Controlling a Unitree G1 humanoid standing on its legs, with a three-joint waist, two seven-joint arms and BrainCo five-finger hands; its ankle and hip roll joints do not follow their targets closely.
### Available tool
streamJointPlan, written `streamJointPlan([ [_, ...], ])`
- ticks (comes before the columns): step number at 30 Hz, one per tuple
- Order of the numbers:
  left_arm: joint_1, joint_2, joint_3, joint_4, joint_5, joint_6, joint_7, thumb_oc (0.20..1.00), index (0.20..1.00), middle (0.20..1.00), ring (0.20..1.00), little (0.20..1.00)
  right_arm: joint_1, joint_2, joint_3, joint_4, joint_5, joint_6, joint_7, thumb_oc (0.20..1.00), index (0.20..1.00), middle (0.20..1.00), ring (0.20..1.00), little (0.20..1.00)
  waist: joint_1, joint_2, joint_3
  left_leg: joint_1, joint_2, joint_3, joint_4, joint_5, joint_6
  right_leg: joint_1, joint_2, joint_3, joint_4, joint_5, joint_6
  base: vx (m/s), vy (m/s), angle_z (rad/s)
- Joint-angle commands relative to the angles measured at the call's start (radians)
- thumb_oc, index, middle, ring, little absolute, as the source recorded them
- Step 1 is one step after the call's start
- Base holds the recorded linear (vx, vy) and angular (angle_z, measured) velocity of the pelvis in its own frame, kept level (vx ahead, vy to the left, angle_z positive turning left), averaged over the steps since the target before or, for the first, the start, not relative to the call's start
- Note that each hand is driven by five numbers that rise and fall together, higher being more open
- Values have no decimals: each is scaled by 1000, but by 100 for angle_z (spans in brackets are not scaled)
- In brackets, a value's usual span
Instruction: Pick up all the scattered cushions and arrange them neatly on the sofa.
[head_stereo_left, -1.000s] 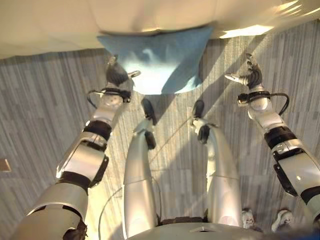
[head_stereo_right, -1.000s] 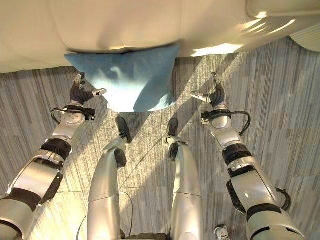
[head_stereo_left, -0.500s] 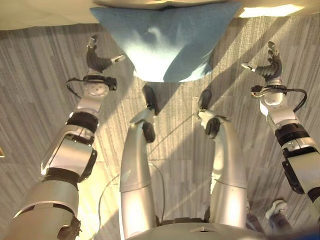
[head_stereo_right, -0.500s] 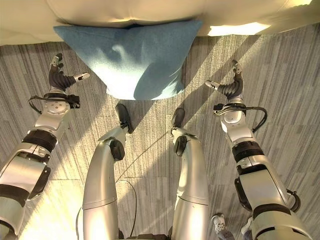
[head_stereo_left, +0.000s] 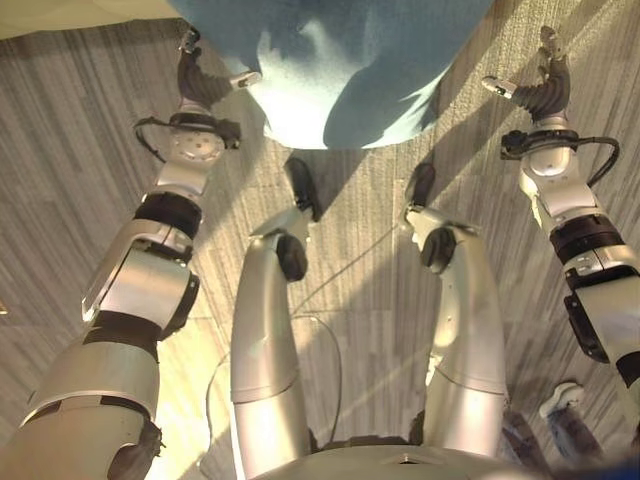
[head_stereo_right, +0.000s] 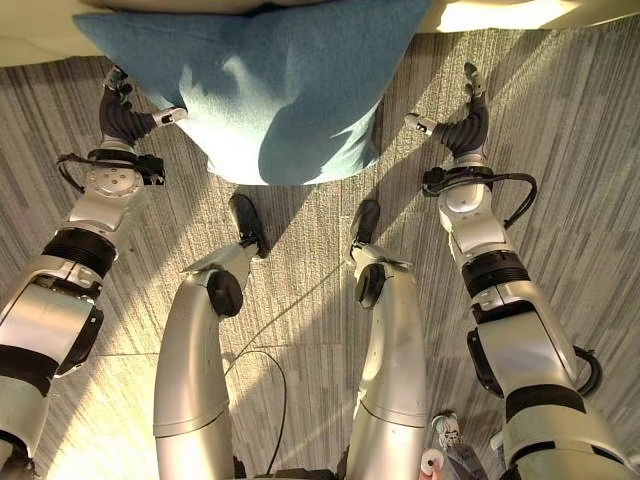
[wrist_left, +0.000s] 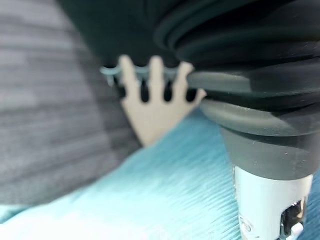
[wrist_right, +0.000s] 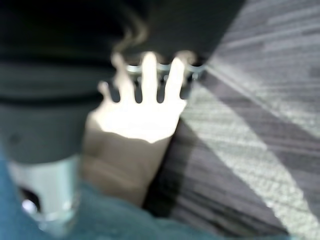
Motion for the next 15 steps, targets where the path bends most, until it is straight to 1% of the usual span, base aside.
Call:
streamJointPlan([
  [1, 39, -26, 19, 22, -28, -23, 21, 1000, 1000, 1000, 1000, 1000, 22, 39, 57, -23, 50, -52, -24, 1000, 1000, 1000, 1000, 1000, -19, -3, -66, 6, 7, -97, -5, -35, -73, 65, 16, 70, -53, 6, 89, 0, 0, 0],
  [4, -4, -65, -6, 2, -58, -29, 31, 1000, 1000, 1000, 1000, 1000, -45, 64, 107, 20, 69, -41, -22, 1000, 1000, 1000, 1000, 1000, -11, -3, -40, 6, 9, -100, 15, -39, -71, 60, 17, 80, -31, -3, 86, 8, -9, -1],
  [8, -39, -90, -31, -5, -65, -32, 34, 1000, 1000, 1000, 1000, 1000, -109, 85, 147, 71, 86, -32, -11, 1000, 1000, 1000, 1000, 1000, -2, 1, -19, 6, 8, -105, 29, -42, -68, 59, 19, 85, -15, -7, 84, 0, 0, 0],
  [9, -56, -107, -44, -13, -69, -33, 36, 1000, 1000, 1000, 1000, 1000, -142, 98, 175, 98, 94, -25, -3, 1000, 1000, 1000, 1000, 1000, 4, 2, -12, 6, 10, -107, 32, -43, -68, 59, 21, 88, -13, -8, 85, 0, 0, 0],
  [10, -57, -107, -44, -12, -69, -33, 36, 1000, 1000, 1000, 1000, 1000, -144, 98, 176, 101, 95, -26, -2, 1000, 1000, 1000, 1000, 1000, 4, 2, -11, 6, 10, -107, 33, -44, -68, 59, 21, 88, -12, -8, 85, 0, 0, 0],
  [15, -111, -147, -83, -35, -77, -40, 39, 1000, 1000, 1000, 1000, 1000, -229, 139, 255, 164, 95, 1, 32, 1000, 1000, 1000, 1000, 1000, 15, 13, 1, 6, 7, -110, 42, -42, -68, 59, 18, 87, 3, -15, 84, 4, -6, 0],
])
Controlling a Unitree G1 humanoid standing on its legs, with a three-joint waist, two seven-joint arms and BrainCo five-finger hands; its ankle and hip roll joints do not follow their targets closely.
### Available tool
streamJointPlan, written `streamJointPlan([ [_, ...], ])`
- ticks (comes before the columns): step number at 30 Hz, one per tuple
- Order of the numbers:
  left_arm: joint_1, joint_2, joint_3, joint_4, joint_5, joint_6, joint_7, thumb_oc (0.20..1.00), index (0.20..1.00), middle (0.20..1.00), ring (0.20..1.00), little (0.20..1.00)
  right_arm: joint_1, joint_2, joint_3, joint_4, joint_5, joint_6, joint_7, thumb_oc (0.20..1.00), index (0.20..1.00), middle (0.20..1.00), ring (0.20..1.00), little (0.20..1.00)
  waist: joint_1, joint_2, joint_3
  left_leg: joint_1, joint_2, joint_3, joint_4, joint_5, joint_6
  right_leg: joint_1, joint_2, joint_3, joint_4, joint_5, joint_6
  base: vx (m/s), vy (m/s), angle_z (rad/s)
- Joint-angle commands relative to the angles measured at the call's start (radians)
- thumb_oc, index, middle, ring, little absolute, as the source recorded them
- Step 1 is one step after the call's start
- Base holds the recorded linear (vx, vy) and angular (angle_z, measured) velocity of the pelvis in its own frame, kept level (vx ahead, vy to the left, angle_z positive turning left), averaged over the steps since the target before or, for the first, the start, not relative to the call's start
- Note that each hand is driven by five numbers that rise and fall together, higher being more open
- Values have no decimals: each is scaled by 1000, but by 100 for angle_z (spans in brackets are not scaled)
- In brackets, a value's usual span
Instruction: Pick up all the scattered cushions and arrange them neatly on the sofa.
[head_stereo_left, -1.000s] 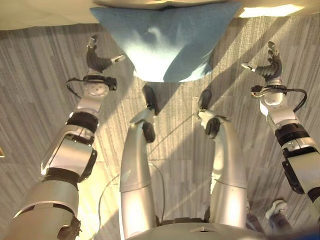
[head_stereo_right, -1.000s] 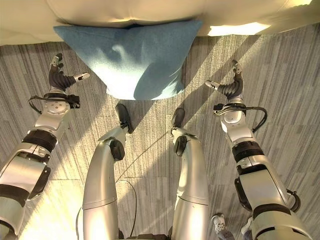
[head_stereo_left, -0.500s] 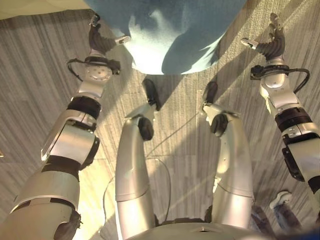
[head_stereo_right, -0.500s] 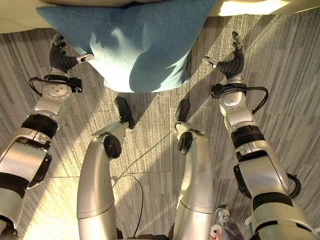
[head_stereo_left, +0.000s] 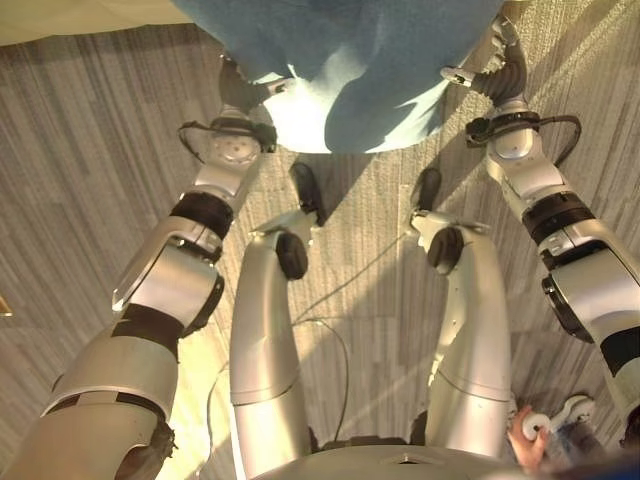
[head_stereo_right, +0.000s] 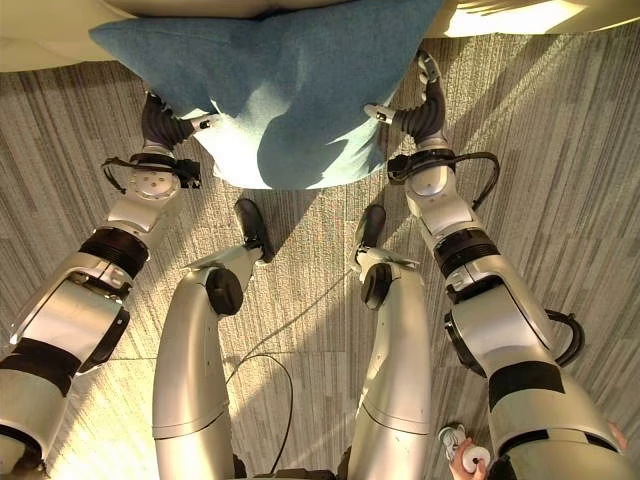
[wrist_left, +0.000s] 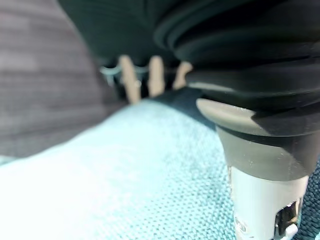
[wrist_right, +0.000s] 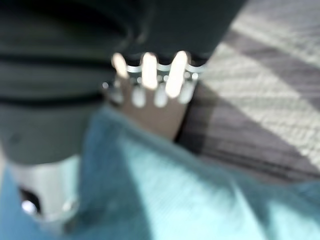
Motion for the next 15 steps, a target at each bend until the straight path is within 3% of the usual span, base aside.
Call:
streamJointPlan([
  [1, -86, -65, 3, -46, -18, -49, -7, 1000, 1000, 1000, 1000, 1000, -79, 46, 83, 42, 12, 3, 27, 1000, 1000, 1000, 1000, 1000, 7, 21, 3, 8, -4, -114, -16, -22, -73, 66, 19, 75, -51, -1, 86, 0, 0, 0],
  [8, -142, -92, -8, -92, -55, -67, 18, 1000, 1000, 1000, 1000, 1000, -153, 110, 107, 64, 41, 6, 15, 1000, 1000, 1000, 1000, 1000, 23, 40, 9, 8, -12, -124, -3, -22, -75, 66, 22, 75, -37, -5, 83, 4, -5, 2],
  [9, -142, -92, -8, -100, -56, -69, 20, 1000, 1000, 1000, 1000, 1000, -160, 117, 113, 63, 38, 7, 14, 580, 580, 580, 580, 580, 25, 40, 9, 8, -13, -124, -4, -21, -76, 66, 22, 76, -35, -4, 83, 0, 0, 0],
  [10, -145, -89, -12, -111, -56, -72, 21, 849, 849, 849, 849, 849, -164, 118, 118, 62, 34, 7, 11, 445, 445, 445, 445, 445, 24, 40, 7, 8, -15, -123, -3, -21, -76, 66, 24, 77, -35, -3, 83, 0, 0, 0],
  [11, -146, -88, -12, -119, -57, -74, 24, 539, 539, 539, 539, 539, -169, 121, 121, 59, 32, 7, 8, 200, 200, 200, 200, 200, 25, 41, 8, 8, -15, -124, -4, -19, -77, 66, 25, 76, -35, -3, 83, 0, 0, 0],
  [12, -146, -83, -11, -129, -56, -76, 26, 200, 200, 200, 200, 200, -169, 122, 117, 55, 33, 5, 4, 200, 200, 200, 200, 200, 25, 40, 8, 8, -16, -126, -4, -18, -78, 66, 25, 78, -33, -2, 83, 0, 0, 0],
  [15, -135, -75, -4, -164, -60, -85, 36, 200, 200, 200, 200, 200, -167, 117, 100, 24, 39, -5, -18, 200, 200, 200, 200, 200, 23, 41, 10, 8, -18, -133, 1, -16, -81, 66, 29, 78, -29, 1, 83, 0, 0, 0],
])
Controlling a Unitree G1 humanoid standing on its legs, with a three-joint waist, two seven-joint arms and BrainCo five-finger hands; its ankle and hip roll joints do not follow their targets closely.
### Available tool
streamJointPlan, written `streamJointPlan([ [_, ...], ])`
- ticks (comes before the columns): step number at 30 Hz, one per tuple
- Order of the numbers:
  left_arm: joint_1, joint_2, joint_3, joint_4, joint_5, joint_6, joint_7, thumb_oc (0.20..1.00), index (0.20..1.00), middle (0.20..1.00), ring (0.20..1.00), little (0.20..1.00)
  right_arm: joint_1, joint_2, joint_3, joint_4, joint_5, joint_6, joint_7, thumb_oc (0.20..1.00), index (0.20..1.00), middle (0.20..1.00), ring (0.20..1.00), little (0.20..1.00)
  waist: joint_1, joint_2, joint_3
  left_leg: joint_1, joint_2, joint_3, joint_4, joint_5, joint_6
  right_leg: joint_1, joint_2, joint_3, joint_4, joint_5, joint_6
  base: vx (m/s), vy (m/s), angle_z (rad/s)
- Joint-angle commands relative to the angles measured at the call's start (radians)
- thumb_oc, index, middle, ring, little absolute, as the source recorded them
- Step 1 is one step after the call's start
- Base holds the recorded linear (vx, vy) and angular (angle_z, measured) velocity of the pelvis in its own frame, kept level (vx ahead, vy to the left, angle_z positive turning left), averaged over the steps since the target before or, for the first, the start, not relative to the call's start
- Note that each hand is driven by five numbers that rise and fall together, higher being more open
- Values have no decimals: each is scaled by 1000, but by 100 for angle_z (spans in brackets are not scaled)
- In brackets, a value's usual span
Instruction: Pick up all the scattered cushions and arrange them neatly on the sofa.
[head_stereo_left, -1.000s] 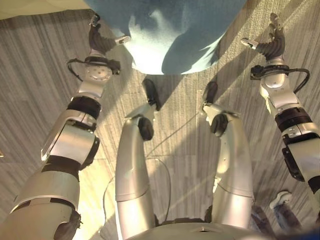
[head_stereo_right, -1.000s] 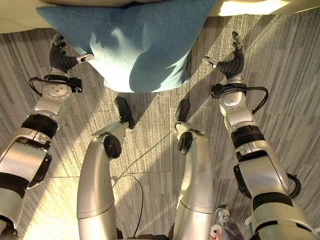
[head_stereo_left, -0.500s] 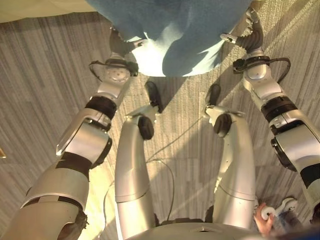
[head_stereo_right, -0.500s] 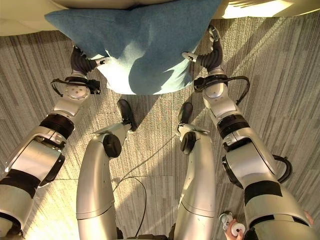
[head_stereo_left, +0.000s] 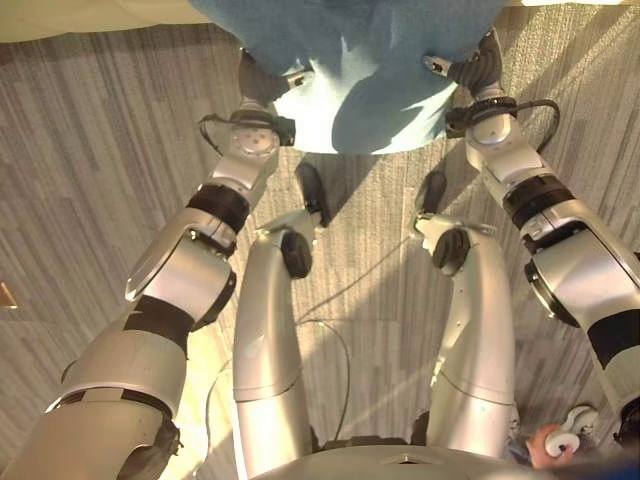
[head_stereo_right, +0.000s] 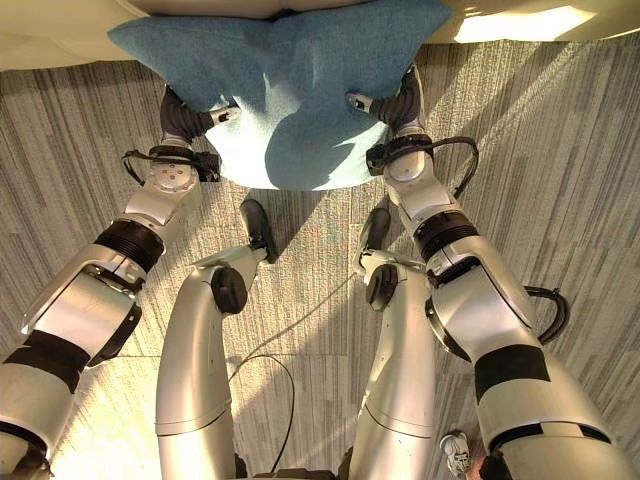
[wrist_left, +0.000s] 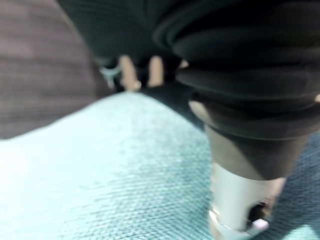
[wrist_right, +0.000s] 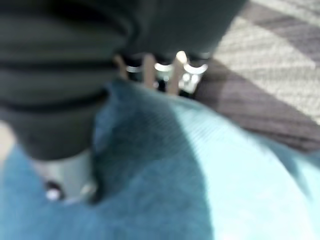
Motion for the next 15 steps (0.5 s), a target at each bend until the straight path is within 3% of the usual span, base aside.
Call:
streamJointPlan([
  [1, -92, -41, 40, -145, 16, -105, 7, 200, 200, 200, 200, 200, -77, 62, 29, -52, 3, -50, -17, 200, 200, 200, 200, 200, 2, 38, 8, 3, -12, -133, -6, -21, -75, 74, 37, 74, -56, 7, 87, 0, 0, 0],
  [9, -19, -21, 71, -213, 13, -107, 2, 200, 200, 200, 200, 200, -21, 27, -3, -161, -46, -55, -43, 200, 200, 200, 200, 200, -3, 29, -29, 3, -12, -133, -29, -8, -83, 74, 54, 74, -71, 25, 88, -7, -22, -1],
  [11, 36, -47, 93, -270, 33, -115, -2, 200, 200, 200, 200, 200, 40, 26, -27, -253, -114, -56, -57, 200, 200, 200, 200, 200, -6, 36, -99, 3, -14, -124, -124, 21, -97, 82, 64, 40, -152, 46, 96, -67, -61, -2],
  [15, 92, -59, 115, -344, 64, -122, -11, 200, 200, 200, 200, 200, 98, 24, -61, -337, -181, -57, -67, 200, 200, 200, 200, 200, -11, 51, -135, 41, -23, -125, -198, 53, -108, 146, 75, -9, -229, 60, 104, -93, -28, 0],
])
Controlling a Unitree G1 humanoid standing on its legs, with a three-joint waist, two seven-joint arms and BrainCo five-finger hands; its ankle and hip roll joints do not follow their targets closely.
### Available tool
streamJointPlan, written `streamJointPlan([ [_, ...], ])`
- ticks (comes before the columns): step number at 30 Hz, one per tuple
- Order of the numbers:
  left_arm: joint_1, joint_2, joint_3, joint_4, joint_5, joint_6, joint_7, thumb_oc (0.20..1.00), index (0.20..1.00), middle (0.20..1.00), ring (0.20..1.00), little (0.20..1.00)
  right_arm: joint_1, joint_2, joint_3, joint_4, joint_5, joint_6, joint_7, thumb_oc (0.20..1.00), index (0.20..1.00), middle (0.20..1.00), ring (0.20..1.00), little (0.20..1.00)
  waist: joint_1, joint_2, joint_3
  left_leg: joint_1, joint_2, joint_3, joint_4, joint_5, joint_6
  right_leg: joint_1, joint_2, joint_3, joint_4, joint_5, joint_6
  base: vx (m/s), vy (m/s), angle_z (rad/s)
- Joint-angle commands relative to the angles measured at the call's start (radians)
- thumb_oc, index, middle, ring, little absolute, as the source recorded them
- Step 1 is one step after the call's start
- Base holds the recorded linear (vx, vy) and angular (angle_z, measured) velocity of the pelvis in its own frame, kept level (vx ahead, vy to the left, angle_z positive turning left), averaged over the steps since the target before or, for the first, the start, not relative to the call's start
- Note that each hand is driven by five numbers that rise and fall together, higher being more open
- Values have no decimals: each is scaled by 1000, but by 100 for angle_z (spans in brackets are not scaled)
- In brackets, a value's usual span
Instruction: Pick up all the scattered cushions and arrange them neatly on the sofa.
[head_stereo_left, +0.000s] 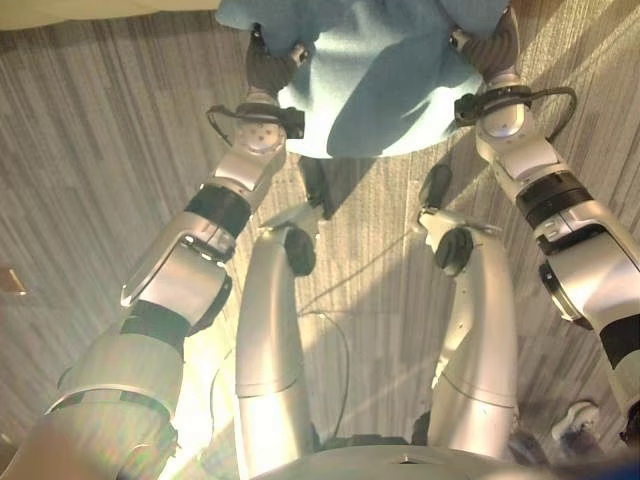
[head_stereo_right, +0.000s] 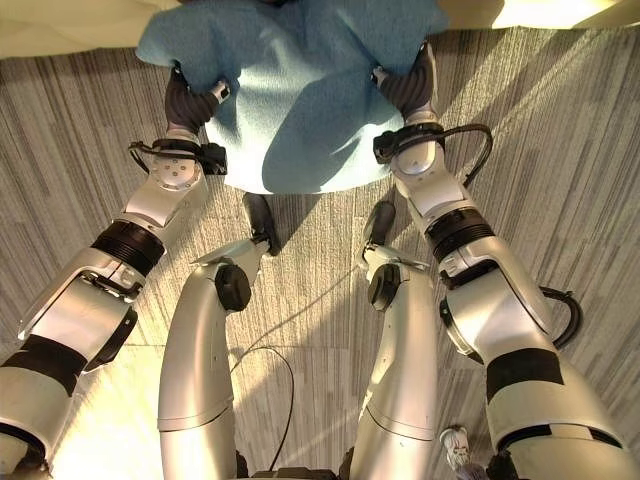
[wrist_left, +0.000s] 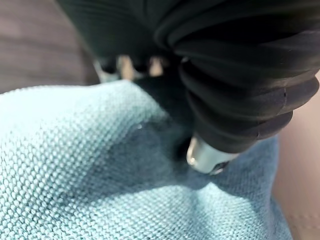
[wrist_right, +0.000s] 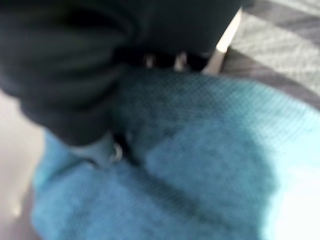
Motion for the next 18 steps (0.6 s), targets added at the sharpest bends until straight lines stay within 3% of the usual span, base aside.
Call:
streamJointPlan([
  [1, 67, -86, 76, -193, 75, -133, -42, 200, 200, 200, 200, 200, 78, 81, -12, -189, -115, -110, -4, 200, 200, 200, 200, 200, -28, 49, -156, -17, -10, -135, -18, -45, -101, 95, 61, 18, -70, -19, 118, -160, -46, 7],
  [7, 230, -92, 98, -374, 140, -146, -91, 200, 200, 200, 200, 200, 276, 48, -103, -371, -175, -130, 23, 200, 200, 200, 200, 200, -45, 51, -170, 232, -6, -141, -228, 9, -136, 338, 59, -33, -244, 17, 135, -59, -18, 9],
  [10, 355, -60, 102, -476, 197, -150, -131, 200, 200, 200, 200, 200, 433, -2, -177, -479, -207, -145, 51, 200, 200, 200, 200, 200, -47, 47, -210, 404, -7, -150, -347, 30, -156, 500, 46, -65, -360, 39, 145, 5, 1, 1],
  [15, 453, -72, 107, -500, 206, -153, -170, 200, 200, 200, 200, 200, 555, -13, -216, -533, -229, -149, 76, 200, 200, 200, 200, 200, -49, 39, -240, 550, -20, -147, -434, 40, -166, 642, 40, -92, -450, 55, 152, 25, 12, 5],
  [16, 579, -97, 121, -540, 200, -158, -196, 200, 200, 200, 200, 200, 716, 5, -270, -602, -251, -148, 96, 200, 200, 200, 200, 200, -51, 26, -270, 727, -37, -133, -519, 72, -162, 830, 29, -130, -567, 105, 156, 50, 36, 12],
  [18, 607, -107, 131, -551, 188, -162, -199, 200, 200, 200, 200, 200, 749, 14, -280, -621, -254, -150, 101, 200, 200, 200, 200, 200, -52, 22, -277, 778, -40, -131, -545, 75, -164, 884, 29, -137, -596, 114, 161, 100, 31, 12],
])
